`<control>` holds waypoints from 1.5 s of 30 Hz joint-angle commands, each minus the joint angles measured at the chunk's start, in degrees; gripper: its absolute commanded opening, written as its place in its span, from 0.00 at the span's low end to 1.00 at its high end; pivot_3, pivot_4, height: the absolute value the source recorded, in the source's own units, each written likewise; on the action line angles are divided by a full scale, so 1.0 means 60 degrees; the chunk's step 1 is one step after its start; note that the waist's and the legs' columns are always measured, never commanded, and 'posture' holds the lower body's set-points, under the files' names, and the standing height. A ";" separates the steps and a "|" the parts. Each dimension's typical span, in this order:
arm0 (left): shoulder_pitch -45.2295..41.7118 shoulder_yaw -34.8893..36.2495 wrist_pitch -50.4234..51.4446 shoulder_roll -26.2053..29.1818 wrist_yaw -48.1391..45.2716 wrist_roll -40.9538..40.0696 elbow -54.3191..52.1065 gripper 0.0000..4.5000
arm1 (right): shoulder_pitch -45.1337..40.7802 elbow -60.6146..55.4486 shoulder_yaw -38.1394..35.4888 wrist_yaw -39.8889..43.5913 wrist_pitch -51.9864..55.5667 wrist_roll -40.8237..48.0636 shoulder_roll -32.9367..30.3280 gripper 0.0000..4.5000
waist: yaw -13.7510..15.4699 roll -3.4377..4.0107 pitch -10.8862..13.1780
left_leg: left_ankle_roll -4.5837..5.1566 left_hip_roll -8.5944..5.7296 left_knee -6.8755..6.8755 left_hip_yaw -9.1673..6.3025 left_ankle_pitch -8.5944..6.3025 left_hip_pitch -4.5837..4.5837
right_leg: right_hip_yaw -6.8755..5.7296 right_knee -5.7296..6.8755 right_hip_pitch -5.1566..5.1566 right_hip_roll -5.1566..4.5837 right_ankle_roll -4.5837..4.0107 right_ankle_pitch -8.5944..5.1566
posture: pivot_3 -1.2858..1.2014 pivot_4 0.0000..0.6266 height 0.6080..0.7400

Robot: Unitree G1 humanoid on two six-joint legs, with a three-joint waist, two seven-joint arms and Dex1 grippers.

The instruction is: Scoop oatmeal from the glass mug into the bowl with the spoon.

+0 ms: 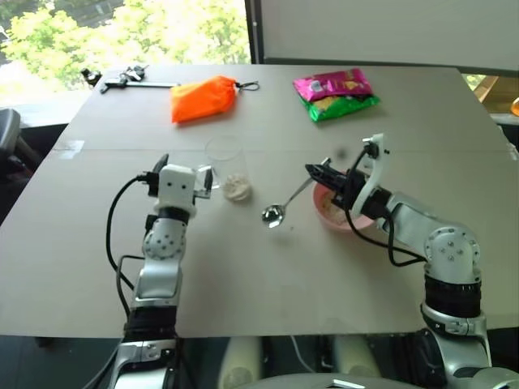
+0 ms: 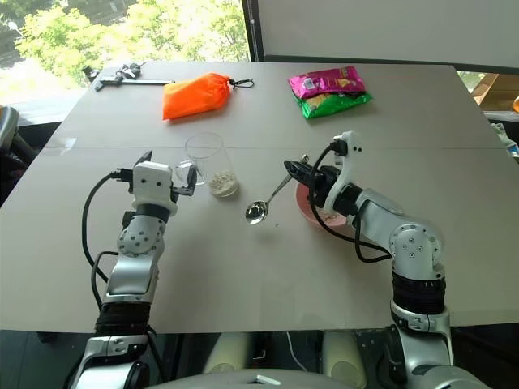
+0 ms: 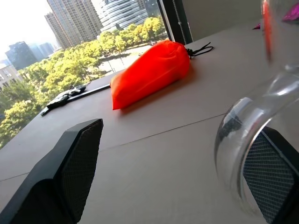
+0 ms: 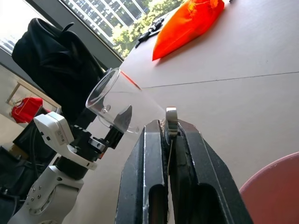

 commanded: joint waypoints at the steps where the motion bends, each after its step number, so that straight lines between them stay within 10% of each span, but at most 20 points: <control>1: -0.0146 -0.0065 -0.0256 0.0092 0.0279 0.0299 -0.0073 0.72 | 0.0023 -0.0323 -0.0052 0.0097 -0.0178 0.0026 -0.0041 0.00 | 0.0001 0.0000 0.0000 | 0.0000 0.0000 0.0000 0.0001 0.0000 0.0000 | 0.0000 0.0000 0.0000 0.0000 0.0000 0.0000 | 0.52 0.24 0.66; 8: -0.0140 -0.0119 -0.0252 -0.0002 0.0337 0.0268 0.0073 0.72 | 0.0074 -0.0350 -0.0025 0.0123 -0.0185 -0.0042 -0.0026 0.00 | 0.0000 0.0000 0.0000 | -0.0002 0.0001 0.0000 0.0000 0.0001 0.0000 | 0.0000 0.0001 0.0000 -0.0001 0.0000 0.0000 | 0.52 0.24 0.66; 14: -0.0216 -0.0161 -0.0377 0.0035 0.0385 0.0264 0.0282 0.21 | 0.0079 -0.0359 -0.0022 0.0145 -0.0173 -0.0090 -0.0021 0.00 | 0.0002 -0.0003 -0.0002 | -0.0003 0.0000 0.0000 0.0000 0.0001 0.0001 | 0.0000 0.0001 0.0000 -0.0001 0.0000 0.0000 | 0.52 0.24 0.66; 32: -0.0542 -0.0327 -0.0811 -0.0037 -0.0041 -0.0100 0.0970 0.21 | -0.1952 0.0040 -0.0488 0.0039 -0.0443 -0.0294 -0.0385 0.00 | 0.0013 -0.0002 -0.0002 | -0.0006 -0.0002 0.0000 -0.0001 0.0004 0.0000 | -0.0003 0.0005 -0.0003 -0.0002 0.0000 0.0000 | 0.52 0.24 0.66; 36: -0.0625 -0.0351 -0.0882 -0.0006 -0.0056 -0.0160 0.1130 0.00 | -0.2779 0.0332 -0.0623 0.0047 -0.0605 -0.0355 -0.0480 0.00 | 0.0026 -0.0003 -0.0007 | -0.0006 -0.0002 0.0001 -0.0002 0.0004 0.0001 | -0.0007 0.0004 -0.0001 -0.0005 0.0000 0.0000 | 0.52 0.24 0.66; 45: -0.0768 -0.0624 -0.0816 -0.0154 -0.0392 -0.0404 0.1249 0.00 | -0.4468 0.0699 -0.0273 0.0297 -0.1013 -0.0761 -0.0150 0.00 | -0.0018 0.0002 -0.0011 | -0.0010 -0.0001 0.0000 0.0005 0.0007 0.0006 | 0.0000 0.0010 -0.0003 -0.0004 -0.0001 0.0001 | 0.52 0.24 0.66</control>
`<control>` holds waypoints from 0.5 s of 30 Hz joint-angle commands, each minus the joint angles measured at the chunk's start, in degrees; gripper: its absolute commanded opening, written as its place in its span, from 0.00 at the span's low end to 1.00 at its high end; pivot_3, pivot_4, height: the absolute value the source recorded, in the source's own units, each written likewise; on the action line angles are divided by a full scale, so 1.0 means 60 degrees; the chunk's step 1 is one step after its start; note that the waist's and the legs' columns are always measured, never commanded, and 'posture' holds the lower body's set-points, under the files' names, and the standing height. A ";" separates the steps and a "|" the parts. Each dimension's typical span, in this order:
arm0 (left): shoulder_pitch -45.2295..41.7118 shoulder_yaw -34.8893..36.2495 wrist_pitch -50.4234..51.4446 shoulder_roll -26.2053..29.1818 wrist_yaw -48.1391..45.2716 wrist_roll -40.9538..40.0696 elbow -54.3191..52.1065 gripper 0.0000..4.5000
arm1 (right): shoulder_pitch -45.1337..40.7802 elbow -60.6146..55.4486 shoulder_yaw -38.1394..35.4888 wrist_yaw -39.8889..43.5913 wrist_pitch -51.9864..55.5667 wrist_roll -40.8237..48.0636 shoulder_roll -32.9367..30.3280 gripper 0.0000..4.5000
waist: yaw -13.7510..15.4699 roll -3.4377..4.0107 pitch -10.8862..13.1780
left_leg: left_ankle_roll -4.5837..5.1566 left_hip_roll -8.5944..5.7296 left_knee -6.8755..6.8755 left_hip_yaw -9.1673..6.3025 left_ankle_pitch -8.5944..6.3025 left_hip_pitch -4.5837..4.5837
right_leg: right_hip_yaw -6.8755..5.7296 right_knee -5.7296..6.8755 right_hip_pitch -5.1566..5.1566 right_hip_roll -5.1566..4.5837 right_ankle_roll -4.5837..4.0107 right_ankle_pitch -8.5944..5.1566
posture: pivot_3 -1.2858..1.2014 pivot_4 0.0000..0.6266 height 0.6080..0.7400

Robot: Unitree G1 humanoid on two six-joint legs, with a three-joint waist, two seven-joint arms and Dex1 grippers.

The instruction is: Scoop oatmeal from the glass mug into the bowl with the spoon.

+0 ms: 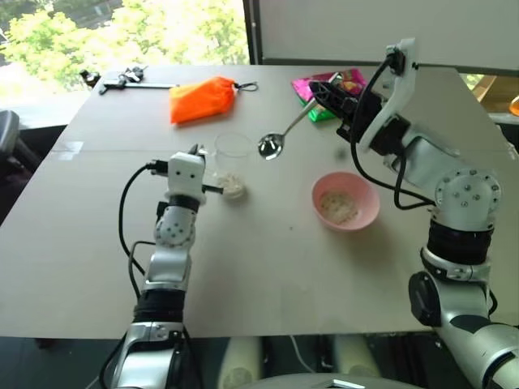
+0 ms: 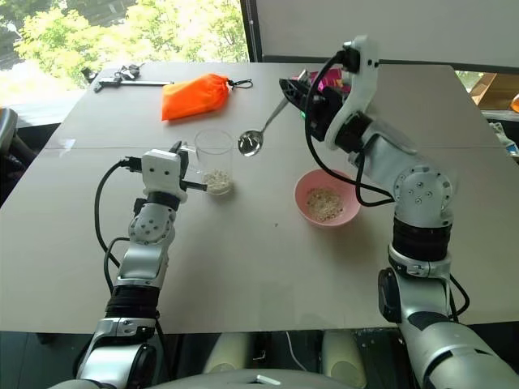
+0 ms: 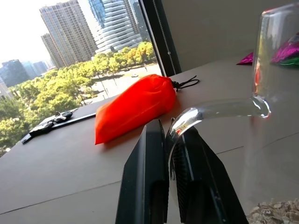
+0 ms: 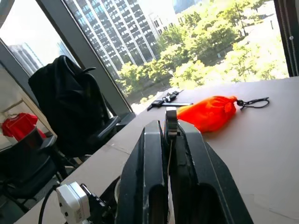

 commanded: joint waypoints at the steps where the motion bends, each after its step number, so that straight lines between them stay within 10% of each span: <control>1: 0.0146 -0.0292 0.0244 -0.0104 -0.0387 -0.0067 0.0244 0.00 | -0.0652 -0.0093 0.0166 0.0269 -0.0369 -0.0160 0.0154 0.00 | 0.0007 0.0000 0.0000 | 0.0000 -0.0001 0.0000 0.0001 0.0000 -0.0001 | 0.0000 -0.0001 0.0000 -0.0002 0.0000 0.0000 | 0.52 0.24 0.66; 15: -0.0172 -0.1077 -0.0259 -0.0444 -0.2298 -0.0847 0.0029 0.00 | -0.0250 0.1308 0.2509 0.2381 -0.2147 -0.3666 -0.0168 0.00 | 0.0256 -0.0012 -0.0006 | 0.0001 -0.0024 0.0001 -0.0008 0.0001 -0.0013 | -0.0029 -0.0017 0.0009 -0.0022 0.0001 0.0000 | 0.52 0.24 0.66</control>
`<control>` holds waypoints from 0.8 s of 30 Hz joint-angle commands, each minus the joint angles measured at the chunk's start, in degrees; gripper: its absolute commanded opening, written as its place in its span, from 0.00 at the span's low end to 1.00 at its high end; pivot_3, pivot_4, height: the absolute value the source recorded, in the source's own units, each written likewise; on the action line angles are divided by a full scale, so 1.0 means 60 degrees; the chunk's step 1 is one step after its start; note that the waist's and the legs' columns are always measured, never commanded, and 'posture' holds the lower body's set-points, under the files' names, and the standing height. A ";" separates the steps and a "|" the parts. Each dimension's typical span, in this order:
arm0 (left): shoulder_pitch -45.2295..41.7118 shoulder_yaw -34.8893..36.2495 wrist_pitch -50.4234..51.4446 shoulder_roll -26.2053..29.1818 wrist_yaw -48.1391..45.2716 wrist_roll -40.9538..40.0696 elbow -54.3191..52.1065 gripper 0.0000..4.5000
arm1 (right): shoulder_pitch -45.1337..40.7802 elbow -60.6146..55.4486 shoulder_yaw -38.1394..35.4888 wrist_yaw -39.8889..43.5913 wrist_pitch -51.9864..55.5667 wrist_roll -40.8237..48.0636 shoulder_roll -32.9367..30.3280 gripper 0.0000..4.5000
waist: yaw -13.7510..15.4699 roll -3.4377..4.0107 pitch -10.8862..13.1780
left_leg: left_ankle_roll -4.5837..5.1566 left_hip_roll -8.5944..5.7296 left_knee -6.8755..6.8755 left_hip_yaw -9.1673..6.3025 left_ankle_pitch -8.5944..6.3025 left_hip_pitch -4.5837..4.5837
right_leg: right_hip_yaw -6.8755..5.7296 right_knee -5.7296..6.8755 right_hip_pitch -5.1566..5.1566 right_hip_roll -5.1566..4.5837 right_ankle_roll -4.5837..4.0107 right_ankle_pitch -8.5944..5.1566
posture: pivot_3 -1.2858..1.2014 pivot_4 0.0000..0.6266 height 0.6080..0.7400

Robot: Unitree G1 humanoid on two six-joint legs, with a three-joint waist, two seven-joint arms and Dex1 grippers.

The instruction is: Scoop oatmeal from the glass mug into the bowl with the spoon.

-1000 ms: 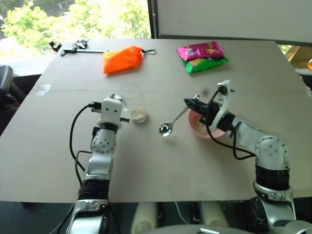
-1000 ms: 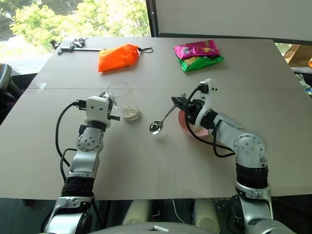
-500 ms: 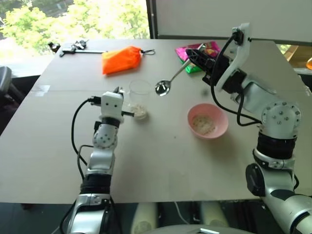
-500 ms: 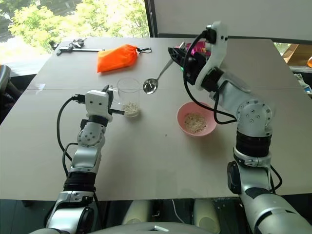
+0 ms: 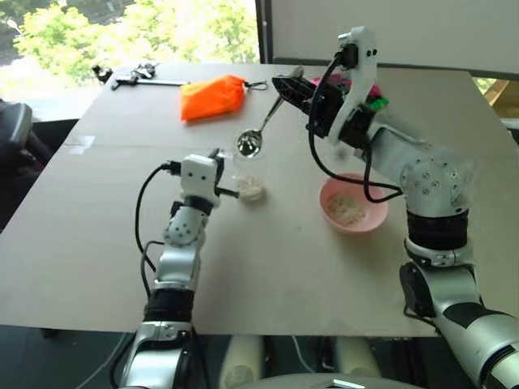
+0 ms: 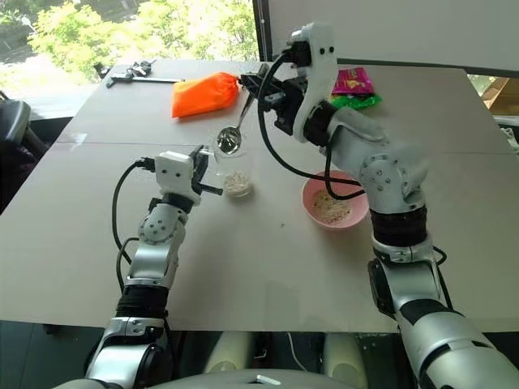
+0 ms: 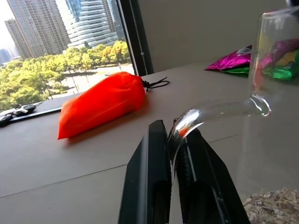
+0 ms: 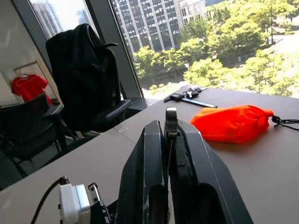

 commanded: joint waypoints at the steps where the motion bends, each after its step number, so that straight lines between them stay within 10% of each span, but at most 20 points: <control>1: -0.0181 -0.0574 -0.0254 0.0031 -0.0763 0.0006 0.0105 0.00 | 0.0076 0.0129 0.0249 0.0606 -0.0723 -0.0820 -0.0063 0.00 | -0.0017 0.0000 0.0001 | 0.0001 -0.0003 0.0000 0.0002 0.0000 0.0000 | 0.0001 0.0001 -0.0001 -0.0002 0.0001 0.0000 | 0.52 0.24 0.66; 12: -0.1114 -0.0596 -0.0783 0.0291 -0.2044 -0.0326 0.1175 0.00 | 0.0712 0.0331 0.1574 0.1933 -0.0066 -0.2316 -0.0502 0.00 | -0.0033 0.0000 0.0001 | -0.0001 0.0001 0.0000 -0.0002 0.0001 -0.0002 | -0.0007 0.0002 -0.0005 0.0005 0.0001 0.0000 | 0.52 0.24 0.66; 24: -0.1289 -0.0651 -0.1114 0.0292 -0.2314 -0.0288 0.1723 0.00 | -0.0022 0.0636 -0.1542 -0.0027 0.2358 -0.0976 0.0898 0.00 | -0.0034 0.0000 0.0001 | -0.0001 0.0002 0.0002 -0.0005 0.0002 -0.0003 | -0.0014 0.0001 0.0000 0.0003 0.0000 0.0000 | 0.52 0.24 0.66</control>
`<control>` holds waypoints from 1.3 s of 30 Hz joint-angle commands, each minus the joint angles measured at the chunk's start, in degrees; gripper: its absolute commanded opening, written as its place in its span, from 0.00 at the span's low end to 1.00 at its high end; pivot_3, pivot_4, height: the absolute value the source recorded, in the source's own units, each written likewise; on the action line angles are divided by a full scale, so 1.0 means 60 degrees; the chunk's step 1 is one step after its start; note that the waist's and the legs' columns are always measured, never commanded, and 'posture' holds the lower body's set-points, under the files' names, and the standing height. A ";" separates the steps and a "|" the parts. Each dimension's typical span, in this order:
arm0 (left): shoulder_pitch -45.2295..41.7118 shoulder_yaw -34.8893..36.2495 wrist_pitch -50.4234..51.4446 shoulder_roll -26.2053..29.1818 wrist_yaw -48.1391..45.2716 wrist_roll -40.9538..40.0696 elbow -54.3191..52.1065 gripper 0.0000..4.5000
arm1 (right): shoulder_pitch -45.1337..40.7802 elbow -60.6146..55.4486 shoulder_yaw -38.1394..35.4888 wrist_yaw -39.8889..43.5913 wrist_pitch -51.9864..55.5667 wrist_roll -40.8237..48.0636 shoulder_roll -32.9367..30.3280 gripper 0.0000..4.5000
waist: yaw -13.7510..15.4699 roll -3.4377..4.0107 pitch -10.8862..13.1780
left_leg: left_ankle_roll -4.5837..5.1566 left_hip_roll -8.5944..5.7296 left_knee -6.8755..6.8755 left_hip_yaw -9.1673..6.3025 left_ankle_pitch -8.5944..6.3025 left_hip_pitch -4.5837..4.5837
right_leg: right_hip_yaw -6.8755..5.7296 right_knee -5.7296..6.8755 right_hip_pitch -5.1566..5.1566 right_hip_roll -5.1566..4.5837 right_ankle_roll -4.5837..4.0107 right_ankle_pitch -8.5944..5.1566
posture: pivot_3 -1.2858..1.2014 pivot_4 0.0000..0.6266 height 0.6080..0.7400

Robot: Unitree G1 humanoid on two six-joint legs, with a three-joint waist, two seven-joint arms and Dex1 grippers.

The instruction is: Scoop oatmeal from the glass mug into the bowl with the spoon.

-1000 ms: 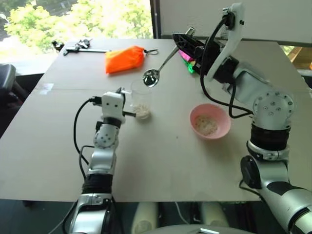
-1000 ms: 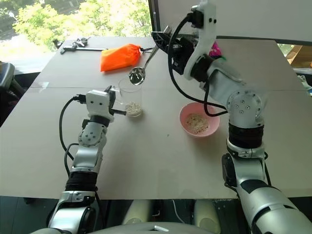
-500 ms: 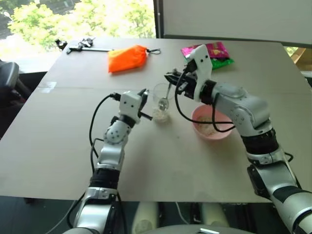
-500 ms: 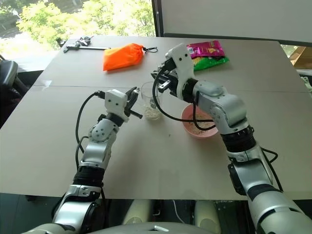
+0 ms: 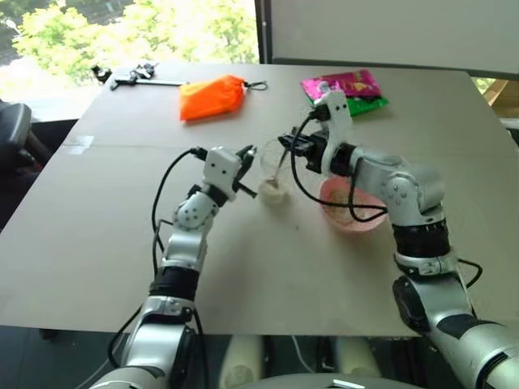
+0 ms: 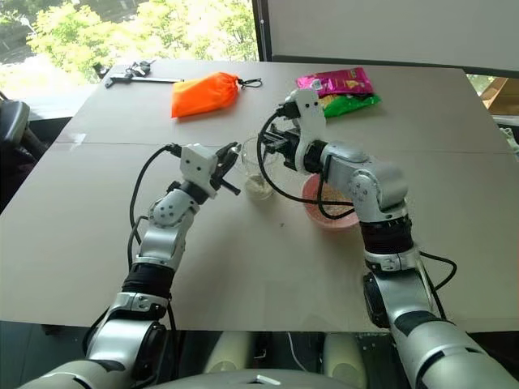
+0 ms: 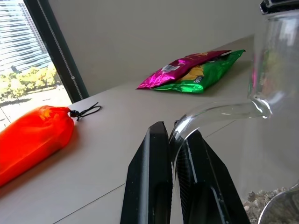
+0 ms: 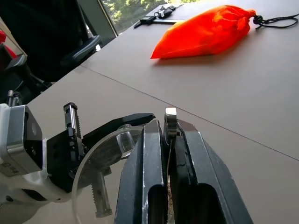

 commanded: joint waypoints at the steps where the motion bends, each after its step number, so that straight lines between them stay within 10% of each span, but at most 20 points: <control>1: 0.0064 -0.0217 -0.0160 -0.0054 -0.0156 0.0048 0.0036 0.00 | -0.0513 -0.0361 -0.0650 -0.0299 0.0234 0.0274 -0.0022 0.00 | -0.0016 0.0001 0.0000 | 0.0000 0.0000 0.0000 0.0002 0.0000 0.0000 | 0.0002 -0.0001 -0.0002 0.0000 0.0000 0.0000 | 0.52 0.24 0.66; 39: -0.0432 0.0159 -0.0444 -0.0727 0.0169 -0.0468 0.1316 0.00 | -0.0608 -0.1586 -0.2269 -0.1888 0.1579 0.1803 0.0144 0.00 | -0.0013 0.0000 0.0000 | 0.0001 -0.0004 -0.0001 0.0000 0.0000 0.0000 | 0.0002 0.0002 -0.0001 -0.0001 0.0000 0.0000 | 0.52 0.24 0.66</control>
